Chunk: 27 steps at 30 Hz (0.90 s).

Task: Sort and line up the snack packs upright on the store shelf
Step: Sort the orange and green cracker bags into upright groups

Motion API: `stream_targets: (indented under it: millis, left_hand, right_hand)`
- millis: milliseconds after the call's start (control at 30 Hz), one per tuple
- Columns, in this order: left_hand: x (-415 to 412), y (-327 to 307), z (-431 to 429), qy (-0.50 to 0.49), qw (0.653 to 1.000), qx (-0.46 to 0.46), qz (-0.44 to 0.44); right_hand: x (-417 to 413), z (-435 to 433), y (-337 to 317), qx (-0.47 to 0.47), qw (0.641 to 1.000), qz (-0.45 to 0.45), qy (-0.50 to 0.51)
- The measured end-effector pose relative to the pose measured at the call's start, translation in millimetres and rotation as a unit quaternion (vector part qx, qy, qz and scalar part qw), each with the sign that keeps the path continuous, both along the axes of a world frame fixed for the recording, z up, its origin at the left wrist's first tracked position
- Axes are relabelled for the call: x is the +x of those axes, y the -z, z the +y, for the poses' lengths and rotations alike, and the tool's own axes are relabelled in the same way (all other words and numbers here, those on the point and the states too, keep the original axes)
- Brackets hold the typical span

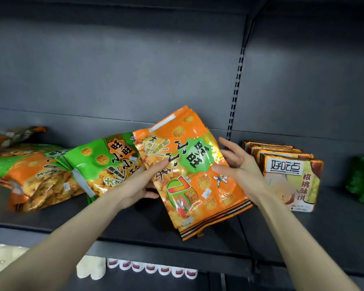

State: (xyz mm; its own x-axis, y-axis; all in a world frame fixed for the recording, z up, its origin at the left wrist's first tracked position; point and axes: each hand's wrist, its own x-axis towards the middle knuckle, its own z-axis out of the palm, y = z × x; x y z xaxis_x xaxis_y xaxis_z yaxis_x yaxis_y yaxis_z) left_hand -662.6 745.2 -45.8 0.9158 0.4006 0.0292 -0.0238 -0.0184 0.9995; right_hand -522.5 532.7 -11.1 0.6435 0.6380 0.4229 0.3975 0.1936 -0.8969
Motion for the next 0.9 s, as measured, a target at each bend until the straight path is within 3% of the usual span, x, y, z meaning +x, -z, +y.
stream_targets:
  millis: [133,267,367,467,533,633,767,900]
  left_hand:
    - [-12.8,-7.8,4.6,-0.026,0.999,-0.015,-0.046]
    - [-23.9,-7.4,5.8,-0.119,0.986,-0.046,-0.111]
    - [-33.4,-7.2,11.1,-0.138,0.973,-0.081,-0.165]
    - [-40.1,-2.8,13.1,-0.108,0.970,-0.123,-0.178]
    - [-44.9,0.9,10.8,-0.079,0.973,-0.137,-0.171]
    - [-54.6,6.0,14.8,-0.028,0.974,-0.168,-0.147]
    - [-70.2,7.3,22.9,-0.008,0.993,-0.078,-0.090]
    - [-75.7,11.2,25.2,-0.138,0.985,0.052,-0.086]
  right_hand:
    - [-8.3,10.8,-9.9,-0.034,0.999,-0.025,-0.002]
    - [-19.8,33.0,1.3,-0.039,0.983,-0.054,0.168]
    - [-29.8,43.5,14.0,-0.018,0.971,0.051,0.231]
    - [-46.3,53.6,22.6,0.048,0.977,0.195,0.071]
    - [-57.6,59.7,26.1,0.077,0.968,0.237,-0.024]
    - [-65.6,63.4,31.4,0.067,0.970,0.233,-0.016]
    - [-72.0,59.2,39.5,0.073,0.965,0.251,0.039]
    - [-79.4,57.9,37.4,0.083,0.968,0.232,0.046]
